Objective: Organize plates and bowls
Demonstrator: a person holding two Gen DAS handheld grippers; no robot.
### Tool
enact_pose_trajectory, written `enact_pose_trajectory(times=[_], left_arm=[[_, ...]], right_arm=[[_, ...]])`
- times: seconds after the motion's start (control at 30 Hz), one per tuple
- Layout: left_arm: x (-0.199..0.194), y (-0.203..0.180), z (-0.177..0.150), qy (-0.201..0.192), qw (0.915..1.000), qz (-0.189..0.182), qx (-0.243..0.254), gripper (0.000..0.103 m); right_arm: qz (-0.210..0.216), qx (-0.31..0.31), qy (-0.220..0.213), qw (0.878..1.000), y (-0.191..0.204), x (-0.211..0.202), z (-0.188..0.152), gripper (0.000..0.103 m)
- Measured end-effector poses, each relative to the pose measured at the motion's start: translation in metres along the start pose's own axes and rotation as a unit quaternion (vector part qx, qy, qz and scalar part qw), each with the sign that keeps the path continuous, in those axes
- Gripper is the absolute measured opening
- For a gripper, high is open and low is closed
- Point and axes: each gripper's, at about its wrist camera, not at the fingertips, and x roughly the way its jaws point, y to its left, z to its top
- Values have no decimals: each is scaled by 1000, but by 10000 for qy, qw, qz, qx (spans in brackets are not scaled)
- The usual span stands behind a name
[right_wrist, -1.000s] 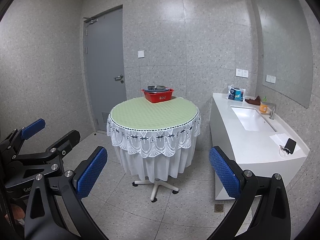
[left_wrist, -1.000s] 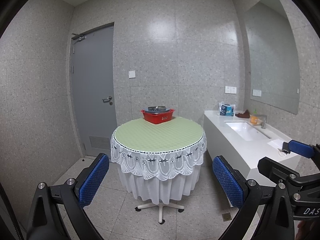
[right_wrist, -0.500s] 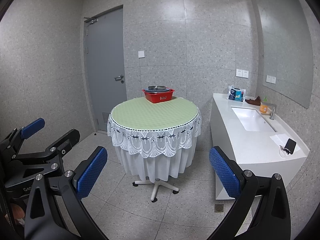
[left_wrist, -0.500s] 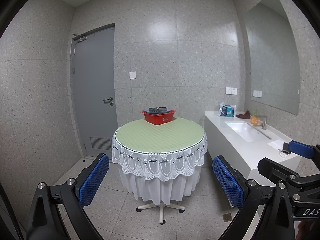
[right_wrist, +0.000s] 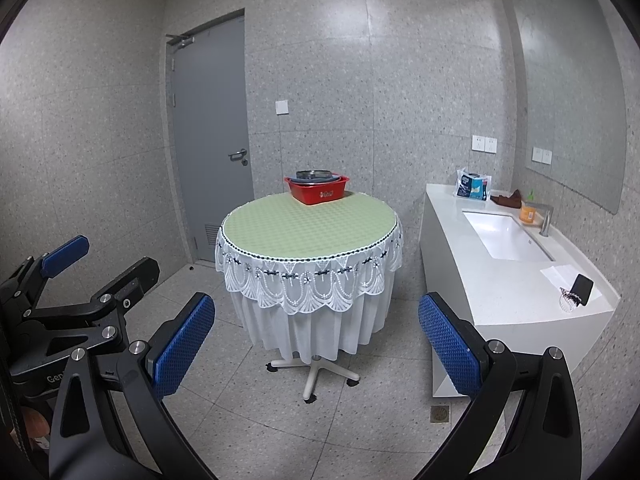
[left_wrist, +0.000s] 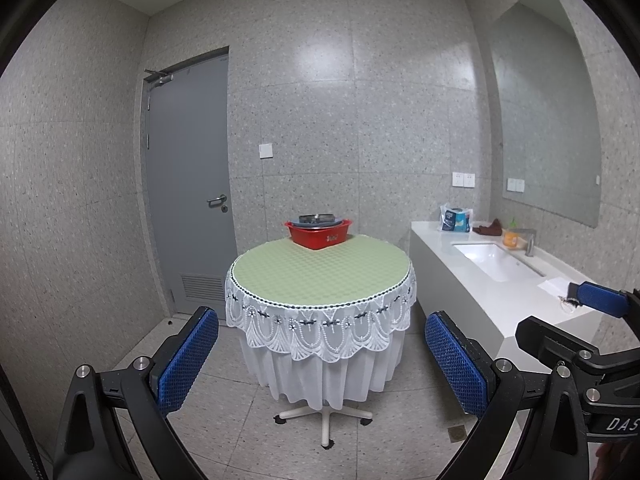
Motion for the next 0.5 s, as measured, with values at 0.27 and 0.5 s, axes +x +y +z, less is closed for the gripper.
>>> enact_pose_trajectory(times=[0.27,0.5], left_arm=[[8,0,3,58,9999,72,66,102],[26,-9,7,150,9997,157,109,102]], right_arm=[[69,54,34,10000,0,7,2,103],[167,133,131,9997,-11,24,4,103]])
